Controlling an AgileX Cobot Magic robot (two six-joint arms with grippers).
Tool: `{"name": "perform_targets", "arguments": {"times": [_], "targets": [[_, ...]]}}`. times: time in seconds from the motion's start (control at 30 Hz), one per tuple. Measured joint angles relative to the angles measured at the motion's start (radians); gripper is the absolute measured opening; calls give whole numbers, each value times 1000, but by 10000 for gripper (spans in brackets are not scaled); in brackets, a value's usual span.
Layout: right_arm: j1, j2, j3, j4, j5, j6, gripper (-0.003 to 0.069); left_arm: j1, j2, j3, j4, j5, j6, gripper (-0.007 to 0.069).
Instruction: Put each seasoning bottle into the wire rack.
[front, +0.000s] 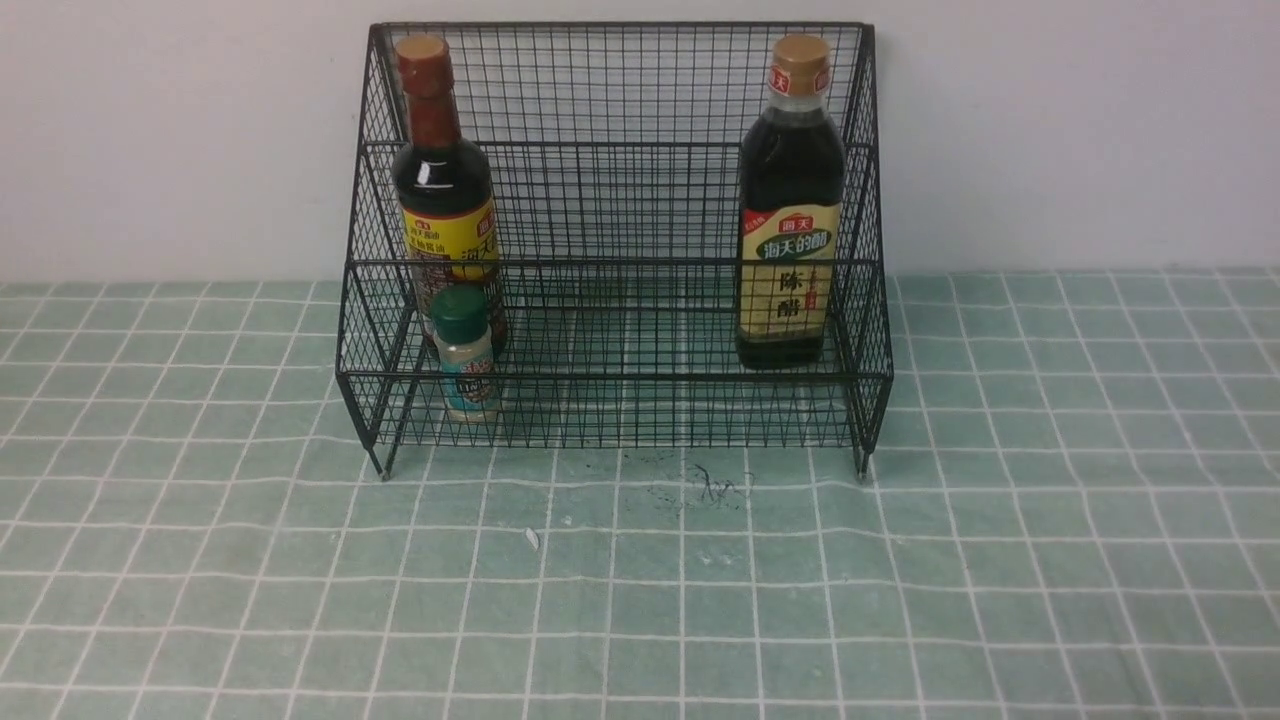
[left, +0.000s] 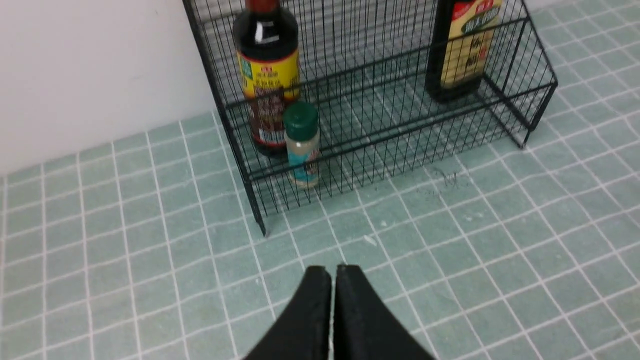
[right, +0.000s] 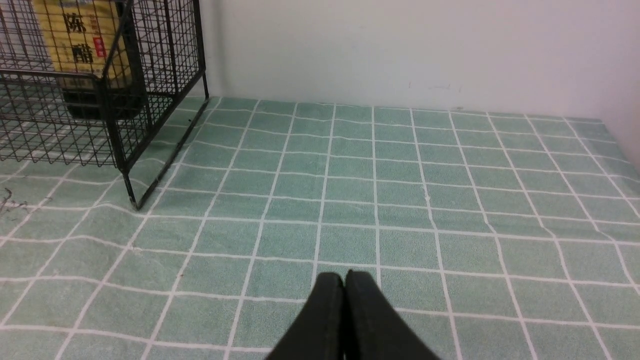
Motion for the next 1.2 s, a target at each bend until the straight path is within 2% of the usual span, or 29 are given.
{"name": "perform_targets", "arguments": {"times": [0.27, 0.47, 0.53, 0.57, 0.6, 0.7, 0.77, 0.87, 1.07, 1.2], "targets": [[0, 0, 0, 0, 0, 0, -15, 0, -142, 43, 69, -110, -49, -6], [0, 0, 0, 0, 1, 0, -15, 38, -312, 373, 111, -422, -85, -6], [0, 0, 0, 0, 1, 0, -15, 67, -389, 549, 111, -548, -88, -6], [0, 0, 0, 0, 1, 0, -15, 70, -402, 583, 111, -558, -88, -6], [0, 0, 0, 0, 1, 0, -15, 98, -454, 712, 113, -642, -89, -6], [0, 0, 0, 0, 1, 0, -15, 127, -512, 860, 114, -715, -89, -6], [0, 0, 0, 0, 1, 0, -15, 154, -576, 1032, 114, -787, -89, -6], [0, 0, 0, 0, 1, 0, -15, 163, -617, 1130, 115, -800, -89, -6], [0, 0, 0, 0, 2, 0, -15, 165, -635, 1141, 115, -695, -89, -6], [0, 0, 0, 0, 2, 0, -15, 165, -635, 1141, 116, -692, -89, -6]]}}
